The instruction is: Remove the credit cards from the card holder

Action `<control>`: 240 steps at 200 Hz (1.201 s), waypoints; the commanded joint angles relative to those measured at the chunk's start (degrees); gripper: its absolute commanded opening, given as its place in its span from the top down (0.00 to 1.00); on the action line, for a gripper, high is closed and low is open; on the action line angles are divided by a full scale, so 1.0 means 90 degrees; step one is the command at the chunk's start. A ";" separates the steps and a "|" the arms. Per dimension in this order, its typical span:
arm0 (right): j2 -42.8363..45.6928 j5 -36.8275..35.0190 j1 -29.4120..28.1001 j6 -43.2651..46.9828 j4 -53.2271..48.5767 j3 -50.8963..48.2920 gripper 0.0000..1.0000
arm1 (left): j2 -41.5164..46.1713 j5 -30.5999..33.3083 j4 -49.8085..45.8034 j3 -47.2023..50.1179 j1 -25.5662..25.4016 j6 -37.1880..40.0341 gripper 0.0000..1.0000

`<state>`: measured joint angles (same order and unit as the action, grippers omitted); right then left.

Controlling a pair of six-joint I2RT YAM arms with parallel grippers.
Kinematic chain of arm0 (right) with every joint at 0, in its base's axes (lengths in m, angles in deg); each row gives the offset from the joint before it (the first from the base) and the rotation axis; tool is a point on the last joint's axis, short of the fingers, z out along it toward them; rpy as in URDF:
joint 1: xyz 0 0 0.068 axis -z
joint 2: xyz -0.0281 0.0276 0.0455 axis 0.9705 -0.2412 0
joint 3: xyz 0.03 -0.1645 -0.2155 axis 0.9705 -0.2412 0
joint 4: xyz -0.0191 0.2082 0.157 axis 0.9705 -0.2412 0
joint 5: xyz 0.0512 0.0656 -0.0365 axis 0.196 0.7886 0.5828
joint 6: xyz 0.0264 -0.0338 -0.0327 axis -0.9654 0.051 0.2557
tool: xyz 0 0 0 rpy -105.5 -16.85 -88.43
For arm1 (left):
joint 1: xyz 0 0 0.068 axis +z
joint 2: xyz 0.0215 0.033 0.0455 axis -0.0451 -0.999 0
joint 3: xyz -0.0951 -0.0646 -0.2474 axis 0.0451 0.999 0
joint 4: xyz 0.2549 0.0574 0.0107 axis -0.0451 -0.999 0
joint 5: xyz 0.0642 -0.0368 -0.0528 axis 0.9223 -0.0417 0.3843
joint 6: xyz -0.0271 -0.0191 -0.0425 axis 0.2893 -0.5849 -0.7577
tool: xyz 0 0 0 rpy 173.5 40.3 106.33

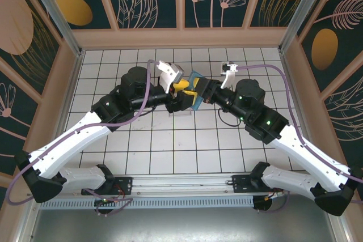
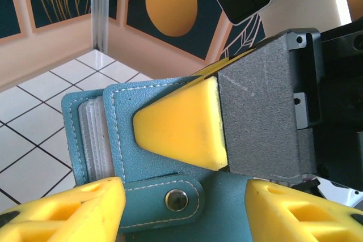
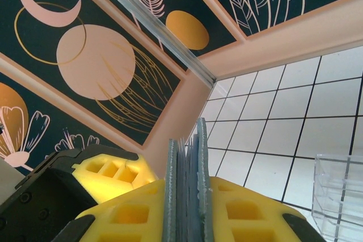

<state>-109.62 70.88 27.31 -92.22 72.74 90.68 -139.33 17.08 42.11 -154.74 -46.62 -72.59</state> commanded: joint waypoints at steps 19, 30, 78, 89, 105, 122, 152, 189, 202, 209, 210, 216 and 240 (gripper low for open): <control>0.0186 0.0369 -0.0045 -0.0070 0.0707 0.0122 1.00 | -0.0140 0.0922 -0.0802 -0.0062 -0.0001 0.0276 0.48; 0.0182 0.0369 -0.0047 -0.0070 0.0705 0.0122 1.00 | -0.0141 0.1035 -0.0859 -0.0112 -0.0008 0.0307 0.51; 0.0171 0.0369 -0.0045 -0.0070 0.0730 0.0127 1.00 | -0.0232 0.0824 -0.0821 -0.0157 -0.0011 0.0321 0.36; 0.0162 0.0379 -0.0045 -0.0069 0.0735 0.0137 1.00 | -0.0257 0.0802 -0.0822 -0.0152 -0.0009 0.0318 0.36; 0.0152 0.0432 -0.0054 -0.0069 0.0745 0.0147 1.00 | -0.0257 0.0754 -0.0779 -0.0147 -0.0010 0.0332 0.34; 0.0133 0.0481 -0.0055 -0.0079 0.0754 0.0142 1.00 | -0.0267 0.0824 -0.0744 -0.0170 -0.0010 0.0332 0.37; 0.0118 0.0516 -0.0054 -0.0098 0.0726 0.0142 1.00 | -0.0248 0.1475 -0.0772 -0.0244 -0.0010 0.0254 0.46; 0.0123 0.0516 -0.0056 -0.0104 0.0667 0.0162 1.00 | -0.0151 0.2327 -0.0850 -0.0207 -0.0009 0.0205 0.53; 0.0126 0.0480 -0.0055 -0.0111 0.0628 0.0171 1.00 | -0.0140 0.2501 -0.0871 -0.0206 -0.0011 0.0192 0.54; 0.0122 0.0444 -0.0054 -0.0104 0.0590 0.0180 1.00 | -0.0129 0.2580 -0.0871 -0.0197 -0.0005 0.0184 0.54; 0.0122 0.0441 -0.0054 -0.0106 0.0584 0.0181 1.00 | -0.0125 0.2594 -0.0871 -0.0196 -0.0008 0.0179 0.54; 0.0122 0.0403 -0.0057 -0.0101 0.0540 0.0190 1.00 | -0.0112 0.2657 -0.0871 -0.0187 -0.0011 0.0175 0.55; 0.0134 0.0247 -0.0054 -0.0089 0.0396 0.0200 1.00 | -0.0045 0.2921 -0.0881 -0.0148 -0.0011 0.0158 0.55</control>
<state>-110.28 71.30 27.64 -92.20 72.85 90.68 -140.01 29.80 37.25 -156.27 -48.64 -70.75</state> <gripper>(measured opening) 0.176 0.453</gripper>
